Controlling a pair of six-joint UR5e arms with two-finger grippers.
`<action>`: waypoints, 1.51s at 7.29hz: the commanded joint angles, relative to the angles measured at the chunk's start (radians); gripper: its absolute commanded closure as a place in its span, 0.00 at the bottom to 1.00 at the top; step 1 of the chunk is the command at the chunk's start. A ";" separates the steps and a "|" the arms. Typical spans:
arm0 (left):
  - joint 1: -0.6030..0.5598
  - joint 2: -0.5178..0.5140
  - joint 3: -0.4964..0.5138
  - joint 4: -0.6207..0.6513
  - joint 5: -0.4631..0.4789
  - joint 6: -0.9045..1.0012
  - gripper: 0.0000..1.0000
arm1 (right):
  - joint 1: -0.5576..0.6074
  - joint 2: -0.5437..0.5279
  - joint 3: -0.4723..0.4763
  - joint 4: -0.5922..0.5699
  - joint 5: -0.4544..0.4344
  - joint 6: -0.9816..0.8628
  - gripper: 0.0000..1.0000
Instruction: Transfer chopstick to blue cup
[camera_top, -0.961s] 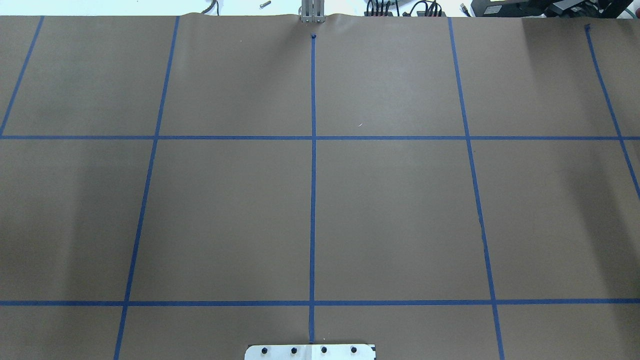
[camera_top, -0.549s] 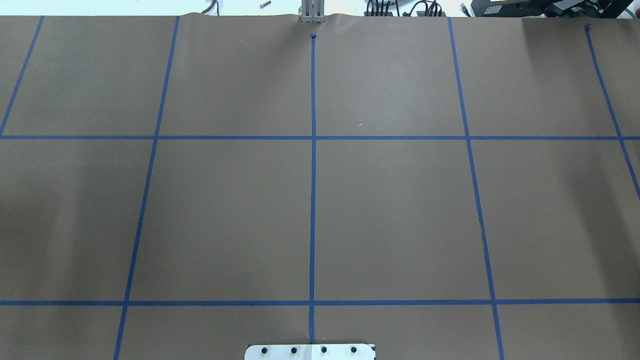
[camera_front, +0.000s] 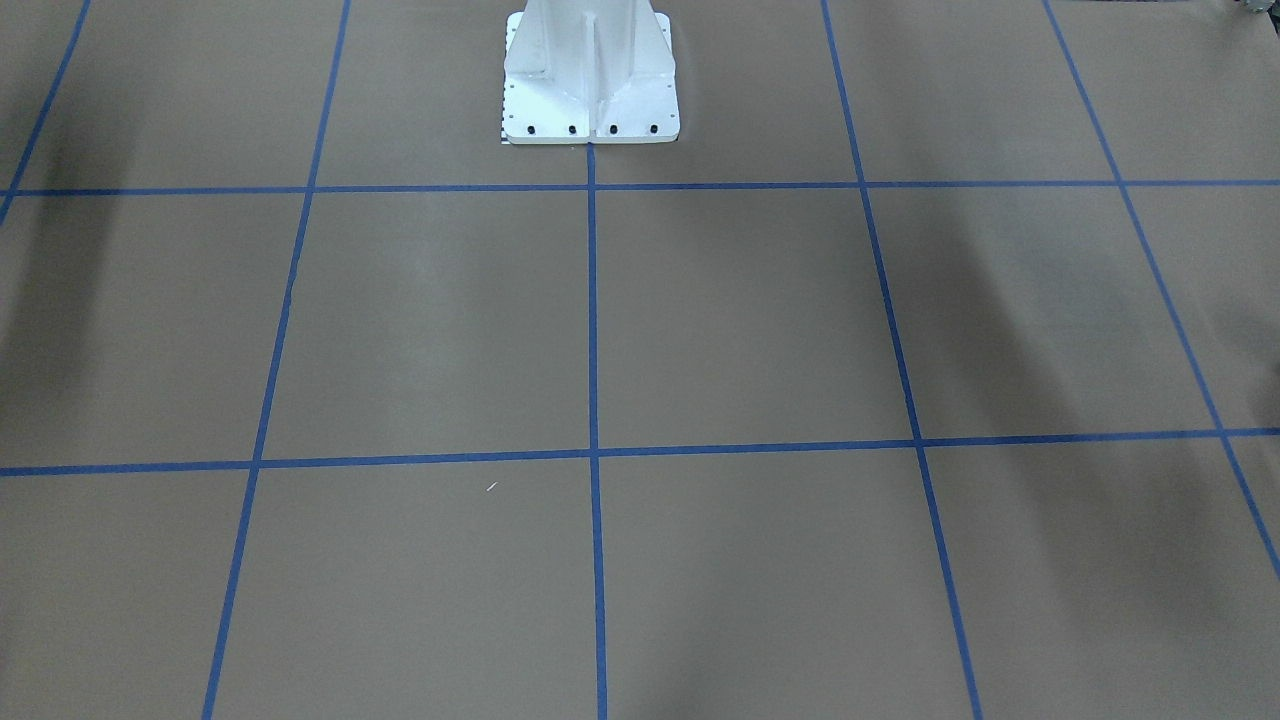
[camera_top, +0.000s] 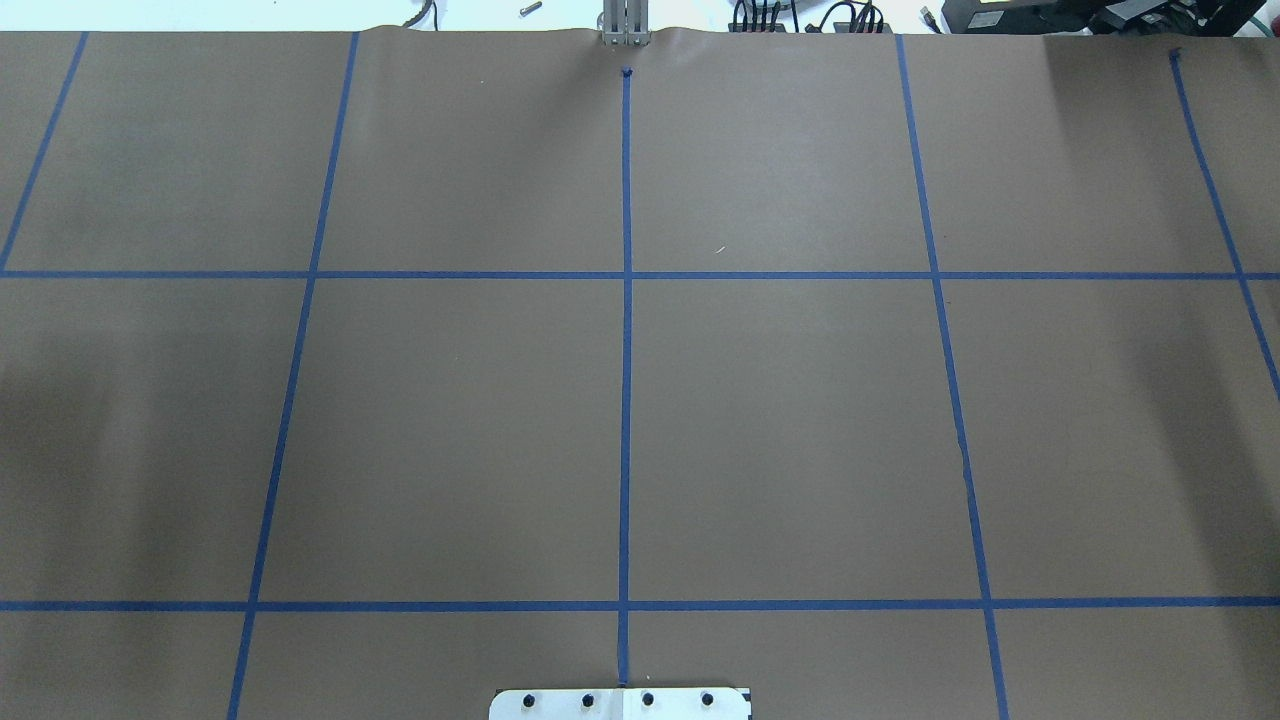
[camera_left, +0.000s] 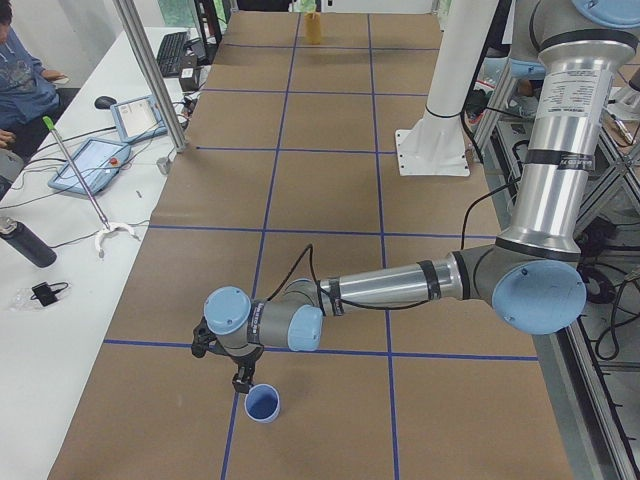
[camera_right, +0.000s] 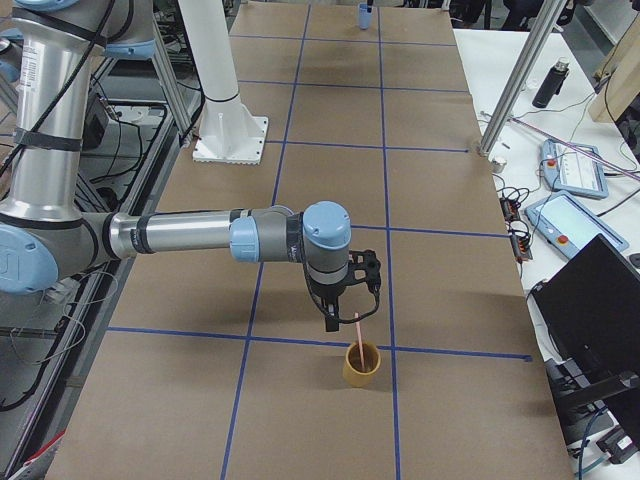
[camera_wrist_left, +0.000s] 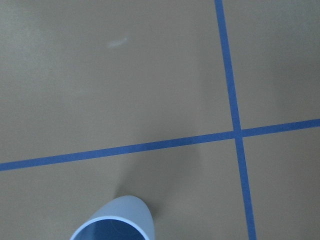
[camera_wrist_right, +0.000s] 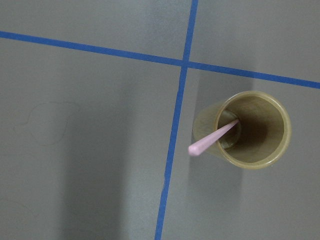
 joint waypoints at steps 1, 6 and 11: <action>0.005 0.026 0.012 -0.004 0.000 0.001 0.03 | 0.000 0.000 0.000 0.000 0.004 0.002 0.00; 0.013 0.042 0.014 -0.003 0.000 -0.007 0.08 | 0.000 0.000 -0.003 0.000 0.024 0.003 0.00; 0.030 0.007 0.126 -0.102 0.098 -0.002 0.13 | 0.000 0.000 -0.010 -0.002 0.024 0.003 0.00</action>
